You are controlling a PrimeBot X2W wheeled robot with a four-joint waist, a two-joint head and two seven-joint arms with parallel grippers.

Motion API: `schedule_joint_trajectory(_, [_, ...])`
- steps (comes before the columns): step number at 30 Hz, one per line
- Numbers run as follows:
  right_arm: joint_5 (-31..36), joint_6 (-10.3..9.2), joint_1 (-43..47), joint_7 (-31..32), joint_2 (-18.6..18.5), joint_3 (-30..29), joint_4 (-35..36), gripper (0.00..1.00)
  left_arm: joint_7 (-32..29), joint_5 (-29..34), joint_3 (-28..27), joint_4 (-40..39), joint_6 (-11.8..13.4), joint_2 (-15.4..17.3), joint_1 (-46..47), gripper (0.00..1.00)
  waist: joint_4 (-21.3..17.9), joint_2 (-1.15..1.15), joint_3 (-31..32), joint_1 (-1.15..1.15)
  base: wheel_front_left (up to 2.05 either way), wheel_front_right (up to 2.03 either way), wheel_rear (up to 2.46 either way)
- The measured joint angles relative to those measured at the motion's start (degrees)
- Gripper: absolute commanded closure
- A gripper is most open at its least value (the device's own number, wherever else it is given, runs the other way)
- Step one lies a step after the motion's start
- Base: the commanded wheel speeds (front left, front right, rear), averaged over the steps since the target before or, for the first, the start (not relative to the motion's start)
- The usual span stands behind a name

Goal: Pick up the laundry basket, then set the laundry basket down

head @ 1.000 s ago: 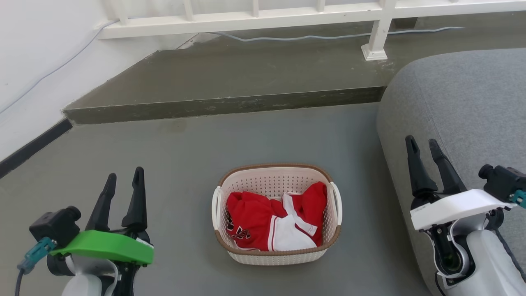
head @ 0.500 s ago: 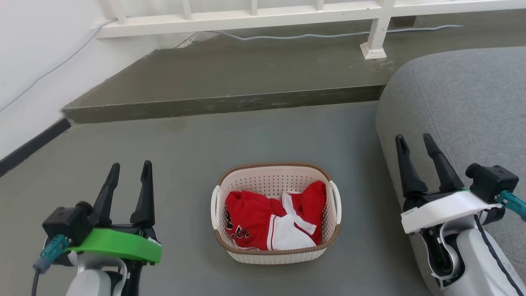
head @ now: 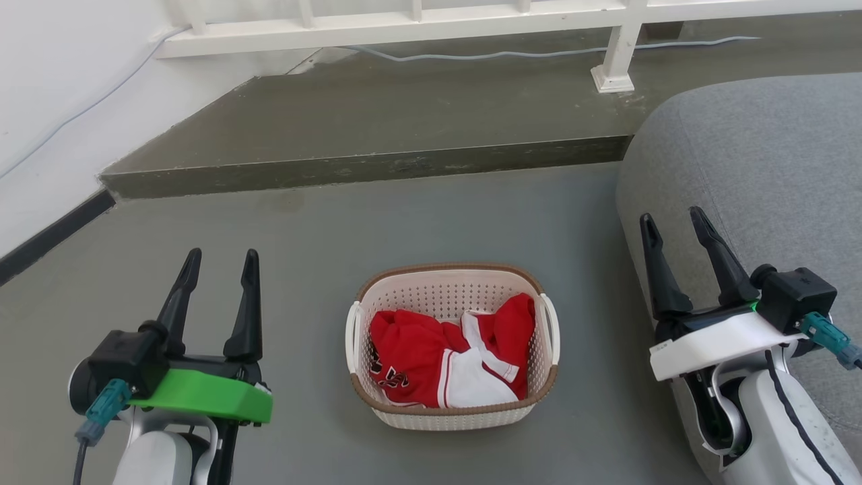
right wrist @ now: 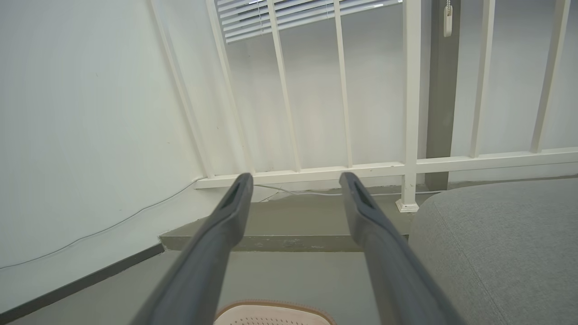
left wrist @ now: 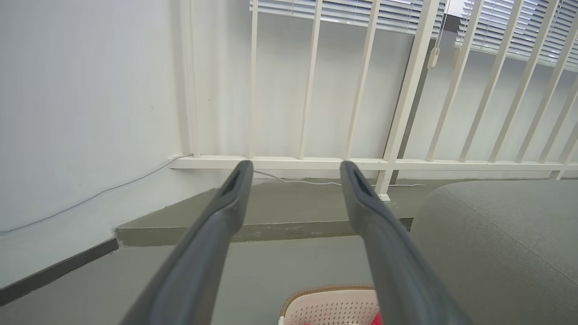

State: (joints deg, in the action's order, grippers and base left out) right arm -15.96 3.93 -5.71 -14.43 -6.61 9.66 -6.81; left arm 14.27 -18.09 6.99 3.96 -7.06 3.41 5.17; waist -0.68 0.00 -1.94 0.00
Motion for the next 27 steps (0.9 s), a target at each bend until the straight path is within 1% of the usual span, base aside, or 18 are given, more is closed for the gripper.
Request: schedule_joint_trajectory(27, [1.4,0.27,0.0,0.0,1.1,-1.5,-0.8,0.0,0.0,0.2,-0.3,0.2,-0.1,-0.5,0.1,0.0,-0.4,0.0,0.3,0.0,0.0,0.0,0.0])
